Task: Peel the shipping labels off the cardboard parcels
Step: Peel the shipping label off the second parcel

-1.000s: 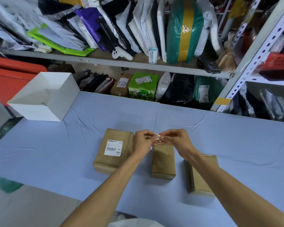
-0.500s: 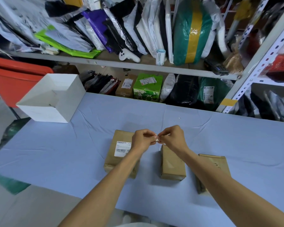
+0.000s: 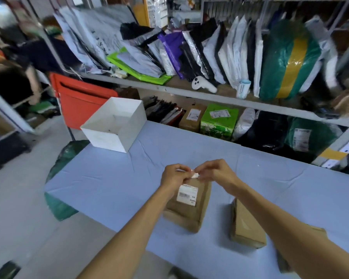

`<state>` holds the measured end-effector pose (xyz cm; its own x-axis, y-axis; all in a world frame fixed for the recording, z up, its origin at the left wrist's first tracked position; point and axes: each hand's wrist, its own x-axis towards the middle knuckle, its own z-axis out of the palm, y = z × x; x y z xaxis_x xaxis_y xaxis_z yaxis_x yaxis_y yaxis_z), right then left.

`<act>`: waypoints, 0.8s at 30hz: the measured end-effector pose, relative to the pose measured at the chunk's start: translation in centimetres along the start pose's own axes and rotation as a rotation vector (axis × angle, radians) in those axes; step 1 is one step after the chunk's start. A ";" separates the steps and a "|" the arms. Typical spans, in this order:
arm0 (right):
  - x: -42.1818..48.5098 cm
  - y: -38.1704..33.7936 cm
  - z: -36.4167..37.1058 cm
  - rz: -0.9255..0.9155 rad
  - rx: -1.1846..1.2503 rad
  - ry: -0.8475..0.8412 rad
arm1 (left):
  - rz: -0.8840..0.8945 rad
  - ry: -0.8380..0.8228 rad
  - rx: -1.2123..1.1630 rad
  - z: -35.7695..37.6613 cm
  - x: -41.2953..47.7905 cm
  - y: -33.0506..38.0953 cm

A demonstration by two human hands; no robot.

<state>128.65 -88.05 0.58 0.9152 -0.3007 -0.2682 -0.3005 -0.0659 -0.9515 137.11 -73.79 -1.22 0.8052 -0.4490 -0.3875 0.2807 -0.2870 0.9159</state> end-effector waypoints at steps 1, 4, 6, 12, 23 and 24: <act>0.3 -0.3 0.4 -0.034 -0.021 -0.021 | -0.001 0.010 -0.027 -0.5 -0.3 0.1; 1.8 -1.5 1.9 -0.092 -0.041 -0.035 | 0.028 0.091 -0.084 -1.9 -0.9 0.8; 2.9 -2.1 3.2 -0.115 -0.039 -0.052 | 0.046 0.165 -0.106 -3.2 -0.9 0.9; 5.7 -3.6 7.3 -0.121 -0.057 -0.145 | 0.066 0.258 -0.178 -7.1 -1.0 1.0; 13.6 -7.5 13.5 -0.135 -0.238 -0.223 | 0.079 0.326 -0.117 -15.2 3.9 1.8; 14.6 -7.8 14.4 -0.135 -0.252 -0.214 | 0.088 0.326 -0.103 -16.3 4.8 1.8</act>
<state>148.23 -78.25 1.88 0.9786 -0.0691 -0.1938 -0.2057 -0.3324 -0.9204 149.95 -62.69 0.32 0.9482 -0.1701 -0.2682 0.2409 -0.1649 0.9564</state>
